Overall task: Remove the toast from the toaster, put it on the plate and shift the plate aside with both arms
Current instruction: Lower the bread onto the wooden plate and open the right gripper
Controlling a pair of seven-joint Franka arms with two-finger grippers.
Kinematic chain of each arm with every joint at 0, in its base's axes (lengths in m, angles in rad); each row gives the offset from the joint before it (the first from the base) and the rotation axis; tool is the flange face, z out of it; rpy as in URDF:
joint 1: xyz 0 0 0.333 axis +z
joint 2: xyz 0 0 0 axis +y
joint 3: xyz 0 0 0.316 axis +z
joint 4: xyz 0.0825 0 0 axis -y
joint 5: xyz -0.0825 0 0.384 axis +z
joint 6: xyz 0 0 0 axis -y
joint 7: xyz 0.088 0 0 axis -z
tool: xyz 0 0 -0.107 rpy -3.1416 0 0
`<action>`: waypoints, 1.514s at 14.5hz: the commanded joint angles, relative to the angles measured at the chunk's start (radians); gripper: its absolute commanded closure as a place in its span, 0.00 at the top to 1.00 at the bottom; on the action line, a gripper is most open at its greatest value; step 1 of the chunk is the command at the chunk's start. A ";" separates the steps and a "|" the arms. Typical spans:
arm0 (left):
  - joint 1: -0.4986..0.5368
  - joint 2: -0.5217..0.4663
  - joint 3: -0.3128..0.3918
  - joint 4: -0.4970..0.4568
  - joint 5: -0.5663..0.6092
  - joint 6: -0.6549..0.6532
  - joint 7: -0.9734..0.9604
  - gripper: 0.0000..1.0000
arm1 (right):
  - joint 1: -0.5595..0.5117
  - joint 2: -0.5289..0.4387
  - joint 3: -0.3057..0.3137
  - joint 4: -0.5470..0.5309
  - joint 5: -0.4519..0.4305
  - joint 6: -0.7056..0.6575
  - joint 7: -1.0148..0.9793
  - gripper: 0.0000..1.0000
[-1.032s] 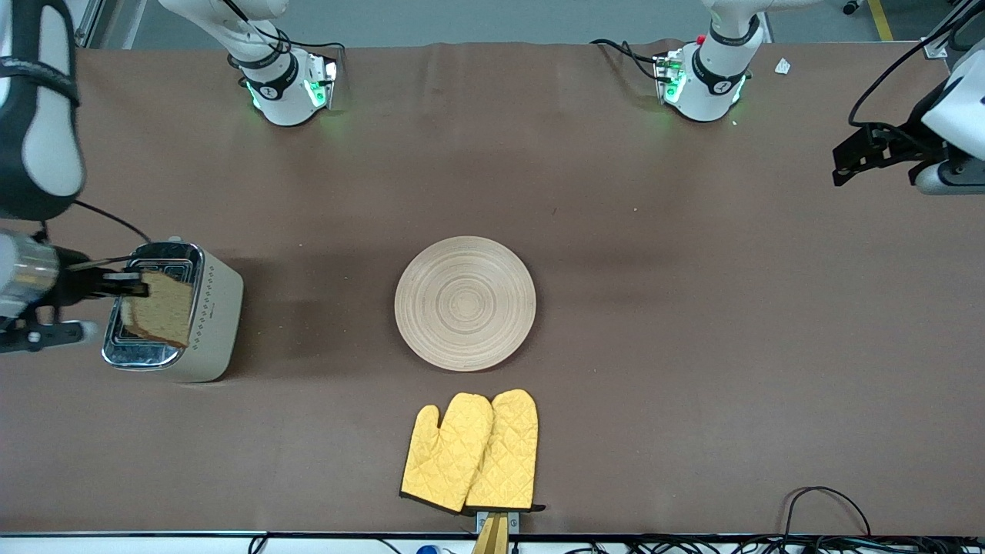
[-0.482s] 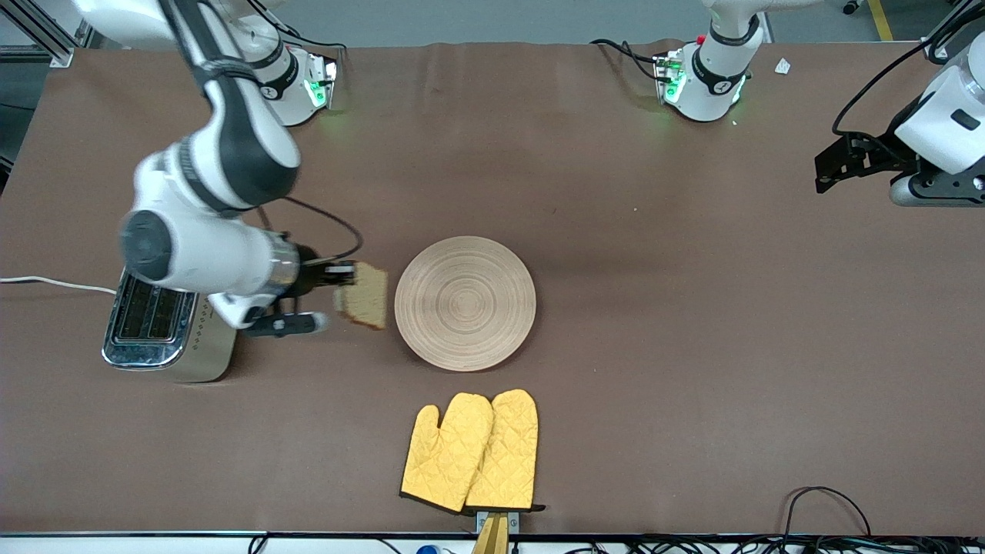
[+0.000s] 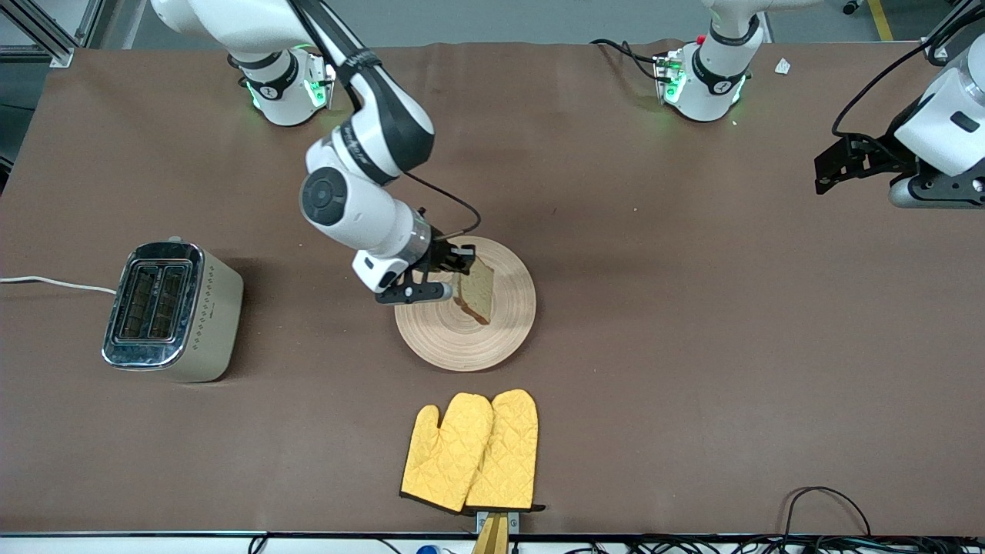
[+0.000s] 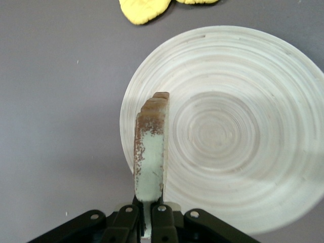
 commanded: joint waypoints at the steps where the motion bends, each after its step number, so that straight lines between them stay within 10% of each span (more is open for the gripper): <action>1: 0.007 0.014 -0.003 0.026 -0.004 -0.012 0.007 1.00 | -0.004 0.052 -0.012 -0.003 0.032 0.060 -0.020 0.00; 10: 0.016 0.014 -0.001 0.024 -0.052 -0.012 0.007 1.00 | -0.147 -0.047 -0.021 -0.285 0.015 0.061 -0.367 0.10; 12: 0.017 0.016 0.000 0.026 -0.063 -0.011 0.007 1.00 | -0.188 -0.041 -0.021 -0.287 0.015 0.055 -0.370 0.83; 13: 0.017 0.022 -0.001 0.026 -0.072 -0.004 0.010 1.00 | -0.193 -0.040 -0.021 -0.287 0.015 0.055 -0.370 1.00; 22: 0.017 0.210 0.007 0.021 -0.475 0.124 0.055 1.00 | -0.236 -0.089 -0.057 -0.270 0.013 -0.053 -0.370 1.00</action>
